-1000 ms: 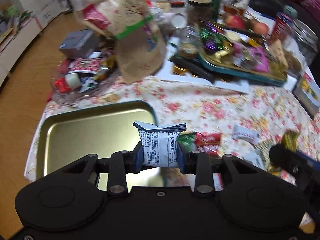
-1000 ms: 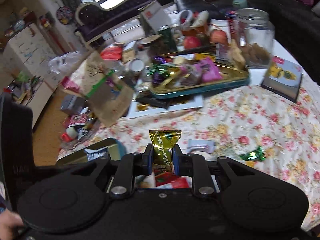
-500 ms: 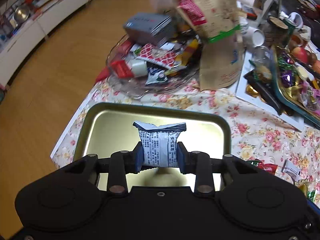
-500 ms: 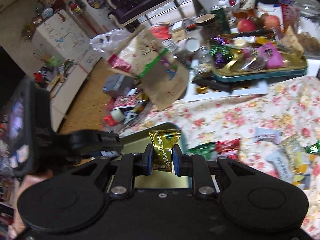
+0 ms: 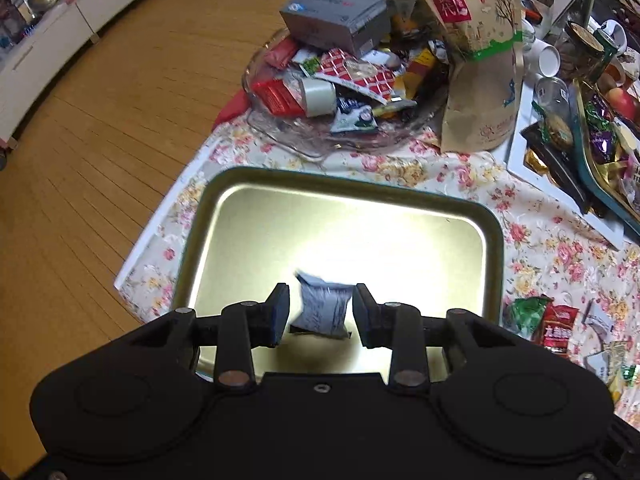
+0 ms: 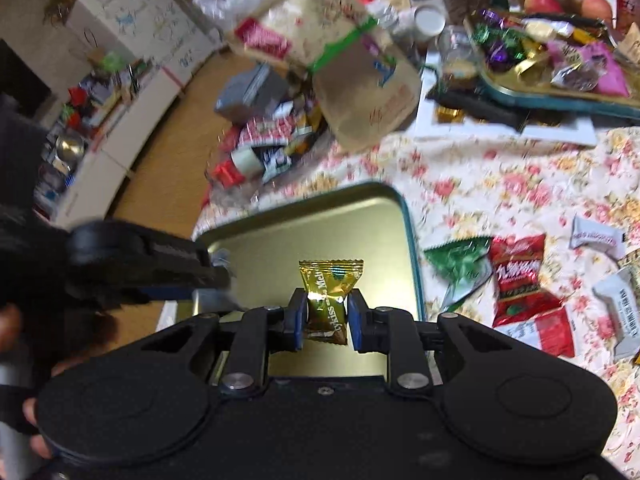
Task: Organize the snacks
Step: 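Carry both snacks over the gold tray and open both tools to drop them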
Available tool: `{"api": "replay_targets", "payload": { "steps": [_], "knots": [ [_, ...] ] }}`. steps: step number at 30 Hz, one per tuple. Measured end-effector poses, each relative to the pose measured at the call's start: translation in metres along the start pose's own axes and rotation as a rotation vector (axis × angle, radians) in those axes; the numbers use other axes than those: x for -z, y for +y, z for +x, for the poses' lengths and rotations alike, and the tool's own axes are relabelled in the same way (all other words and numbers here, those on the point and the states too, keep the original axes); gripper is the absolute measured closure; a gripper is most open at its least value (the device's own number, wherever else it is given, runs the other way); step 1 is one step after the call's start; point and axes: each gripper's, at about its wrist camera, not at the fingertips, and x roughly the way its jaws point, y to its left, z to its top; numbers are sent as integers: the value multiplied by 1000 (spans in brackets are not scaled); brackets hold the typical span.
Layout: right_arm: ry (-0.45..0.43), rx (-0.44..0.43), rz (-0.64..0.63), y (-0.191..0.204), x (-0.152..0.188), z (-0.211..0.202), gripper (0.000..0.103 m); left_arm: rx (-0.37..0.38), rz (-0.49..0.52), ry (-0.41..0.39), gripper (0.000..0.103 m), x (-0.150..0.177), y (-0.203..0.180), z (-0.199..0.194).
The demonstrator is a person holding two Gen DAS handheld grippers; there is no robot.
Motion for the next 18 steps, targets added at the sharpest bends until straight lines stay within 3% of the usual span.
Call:
{"api": "replay_targets", "payload": {
  "steps": [2, 7, 18],
  "knots": [
    [28, -7, 1, 0, 2, 7, 70, -9, 5, -20, 60, -1, 1, -3],
    [33, -6, -7, 0, 7, 8, 69, 37, 2, -16, 60, -1, 0, -7],
    [-23, 81, 62, -23, 2, -4, 65, 13, 57, -15, 60, 8, -32, -5]
  ]
}}
